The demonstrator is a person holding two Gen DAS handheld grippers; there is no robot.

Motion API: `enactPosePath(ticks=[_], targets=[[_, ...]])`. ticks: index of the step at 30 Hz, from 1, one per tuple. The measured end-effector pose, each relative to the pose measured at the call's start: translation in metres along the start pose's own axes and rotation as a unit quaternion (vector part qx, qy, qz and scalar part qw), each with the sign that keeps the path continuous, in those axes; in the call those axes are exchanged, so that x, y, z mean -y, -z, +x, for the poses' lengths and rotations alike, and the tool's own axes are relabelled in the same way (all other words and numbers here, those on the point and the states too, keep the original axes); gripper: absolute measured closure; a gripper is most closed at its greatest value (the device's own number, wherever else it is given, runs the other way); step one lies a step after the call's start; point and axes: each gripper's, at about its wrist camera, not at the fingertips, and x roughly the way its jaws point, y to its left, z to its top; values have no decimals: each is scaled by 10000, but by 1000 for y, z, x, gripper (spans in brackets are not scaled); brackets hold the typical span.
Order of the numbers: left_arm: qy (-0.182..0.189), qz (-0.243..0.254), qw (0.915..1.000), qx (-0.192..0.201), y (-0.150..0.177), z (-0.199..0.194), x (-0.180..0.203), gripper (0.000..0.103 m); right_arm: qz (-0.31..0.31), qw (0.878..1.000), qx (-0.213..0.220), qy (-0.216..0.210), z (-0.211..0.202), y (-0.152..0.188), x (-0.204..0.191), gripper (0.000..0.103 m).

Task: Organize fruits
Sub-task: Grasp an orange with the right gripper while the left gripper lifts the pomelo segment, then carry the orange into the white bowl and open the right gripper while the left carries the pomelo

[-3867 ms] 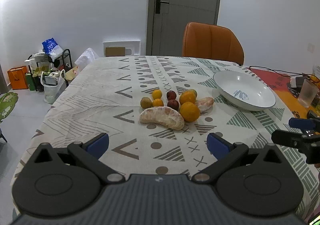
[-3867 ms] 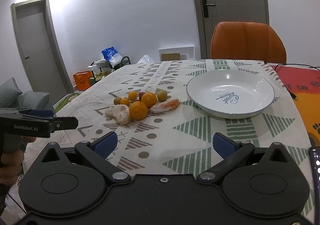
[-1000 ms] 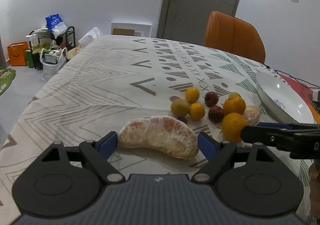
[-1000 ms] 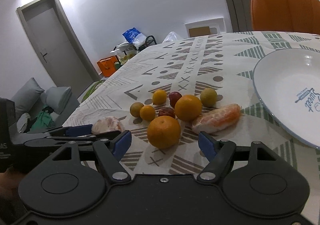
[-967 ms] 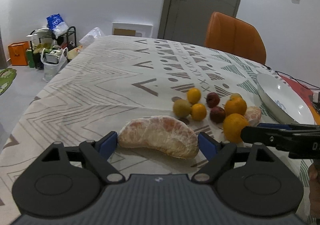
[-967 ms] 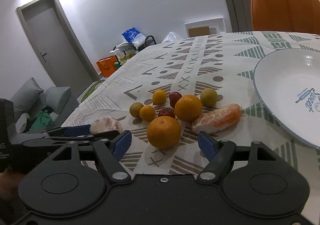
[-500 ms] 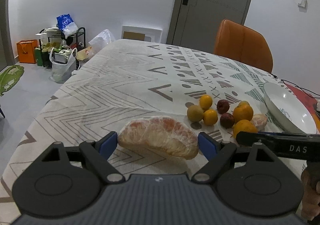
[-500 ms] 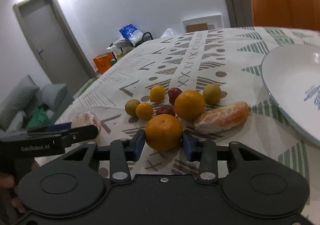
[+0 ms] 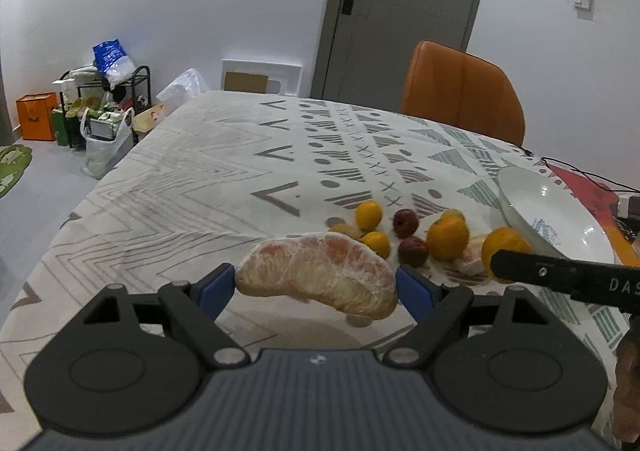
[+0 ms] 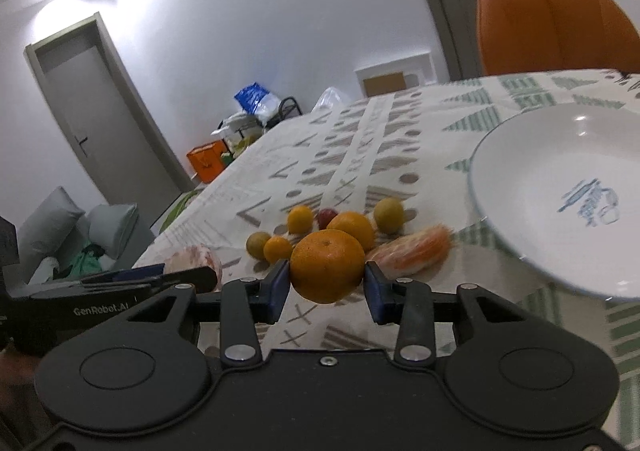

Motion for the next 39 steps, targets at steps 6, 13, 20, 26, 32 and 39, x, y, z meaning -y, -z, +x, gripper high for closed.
enactPosePath(ticks=[6, 13, 20, 26, 32, 39], targets=[[132, 138, 9998, 39, -3, 2, 16, 17, 33, 9996, 213, 173, -17, -3, 11, 65], [255, 257, 9993, 54, -4, 5, 34, 17, 139, 9984, 413, 353, -33, -3, 27, 65], [385, 399, 9984, 75, -6, 8, 55, 17, 249, 9965, 557, 573, -46, -2, 43, 65], [481, 518, 9975, 73, -8, 13, 72, 17, 382, 9944, 648, 739, -56, 0, 63, 65], [560, 640, 9964, 11, -9, 23, 89, 17, 462, 9921, 716, 921, -66, 3, 79, 65], [656, 769, 9949, 13, -11, 31, 109, 17, 509, 9906, 736, 1034, -74, 3, 94, 65]])
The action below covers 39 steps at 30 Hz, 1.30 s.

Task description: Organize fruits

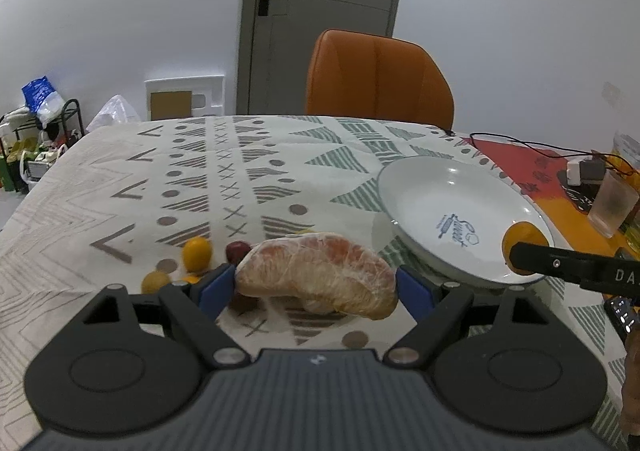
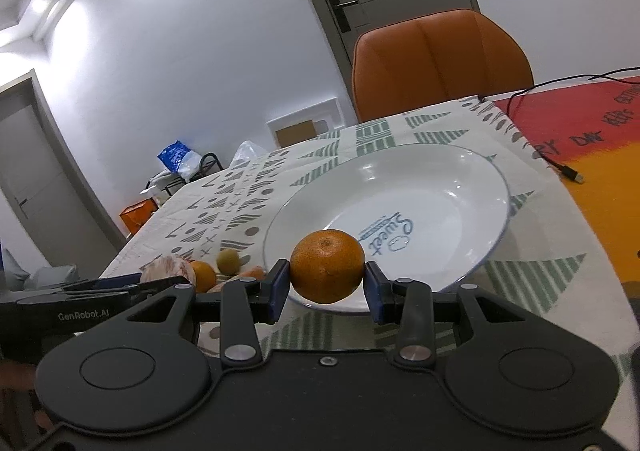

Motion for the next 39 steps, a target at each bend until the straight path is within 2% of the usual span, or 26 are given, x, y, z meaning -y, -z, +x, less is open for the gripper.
enactPosePath(ticks=[9, 22, 25, 27, 29, 32, 39], targets=[[74, 222, 9997, 48, -11, 11, 22, 17, -295, 9994, -146, 42, 9, -7, 5, 65], [147, 482, 9987, 1, -23, 34, 51, 17, -358, 9989, -292, 71, 19, -11, 18, 64], [166, 536, 9984, -10, -25, 39, 57, 17, -348, 9991, -230, 112, 14, -12, 21, 59], [181, 563, 9982, -19, -26, 41, 60, 17, -419, 9988, -157, 196, 7, -13, 21, 52], [200, 581, 9981, -34, -27, 44, 64, 17, -473, 9985, -63, 280, 0, -12, 21, 36], [231, 604, 9979, -50, -27, 48, 69, 17, -622, 9970, 34, 460, -10, -10, 22, 18], [307, 683, 9972, -79, -25, 50, 80, 17, -925, 9914, 89, 916, -26, -3, 20, 6]])
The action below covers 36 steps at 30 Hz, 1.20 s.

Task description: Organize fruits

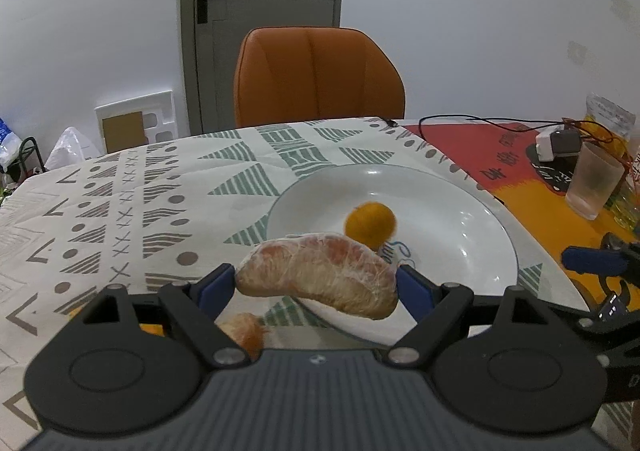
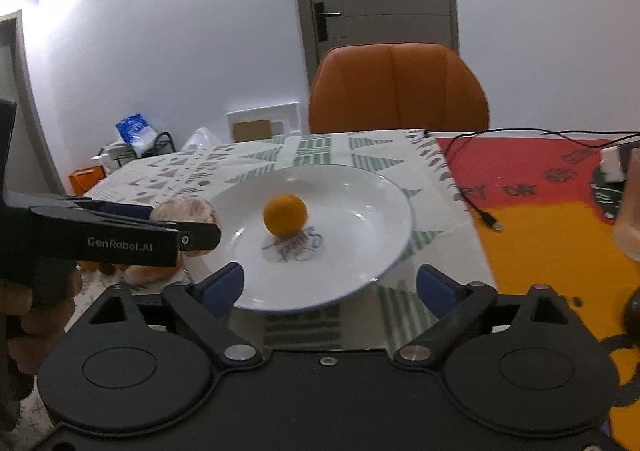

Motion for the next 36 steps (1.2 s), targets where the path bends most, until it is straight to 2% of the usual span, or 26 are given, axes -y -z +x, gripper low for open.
enactPosePath(ticks=[4, 9, 15, 26, 29, 36], targets=[[3, 7, 10000, -16, 1, 0, 2, 17, -126, 9997, 29, 216, -7, 5, 1, 0], [-18, 20, 10000, 17, -1, 2, 4, 17, -392, 9989, 106, 243, -20, 12, -3, 0], [-18, 147, 9998, 135, -5, 5, 9, 21, -304, 9995, -104, -59, -21, 21, 0, 0], [-109, 161, 9997, 113, -9, 6, 9, 22, -190, 9997, -61, -159, -22, 28, 10, 0], [-129, 139, 9998, 118, -8, 2, 6, 21, -246, 9994, 59, -222, -27, 25, 7, 0], [-215, -35, 9997, 110, -5, -13, -10, 18, -344, 9987, 50, -372, -28, 20, -7, 0]])
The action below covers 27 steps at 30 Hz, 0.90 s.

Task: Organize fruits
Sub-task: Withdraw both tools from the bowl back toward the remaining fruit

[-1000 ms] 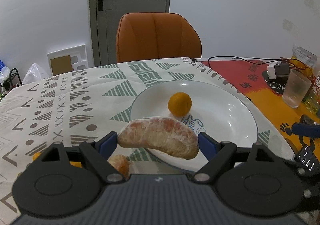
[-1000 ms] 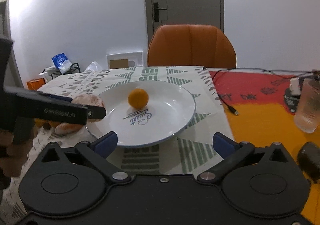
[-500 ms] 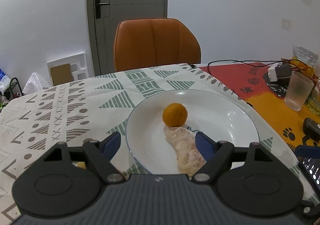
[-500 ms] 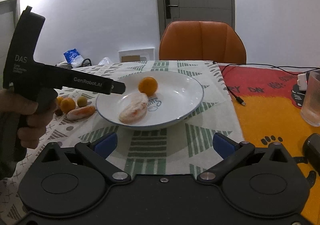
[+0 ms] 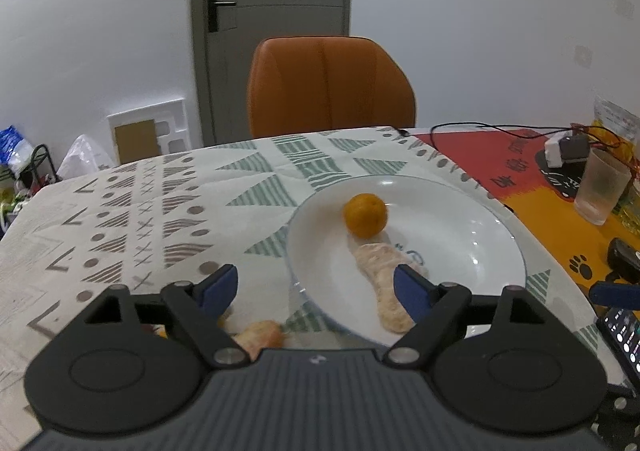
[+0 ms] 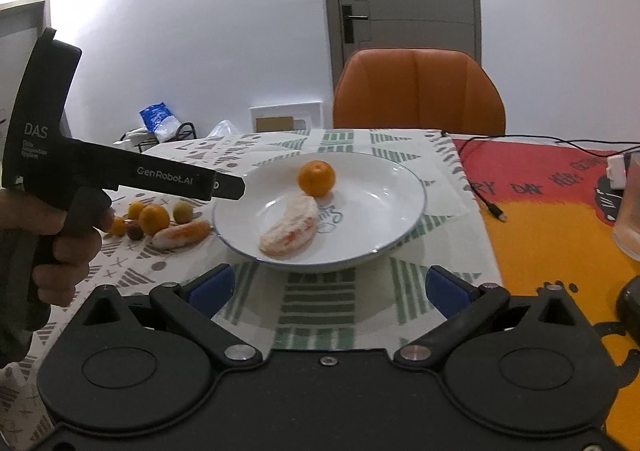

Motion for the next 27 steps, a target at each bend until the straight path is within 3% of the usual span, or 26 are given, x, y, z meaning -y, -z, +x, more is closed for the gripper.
enactPosePath(ticks=[11, 27], targets=[[-353, -388, 9986, 70, 18, -33, -45, 8, -113, 9994, 3, -340, 6, -7, -33, 0], [-635, -764, 9950, 94, 42, -71, -92, 6, -88, 9961, -102, -877, 13, -9, -69, 0]])
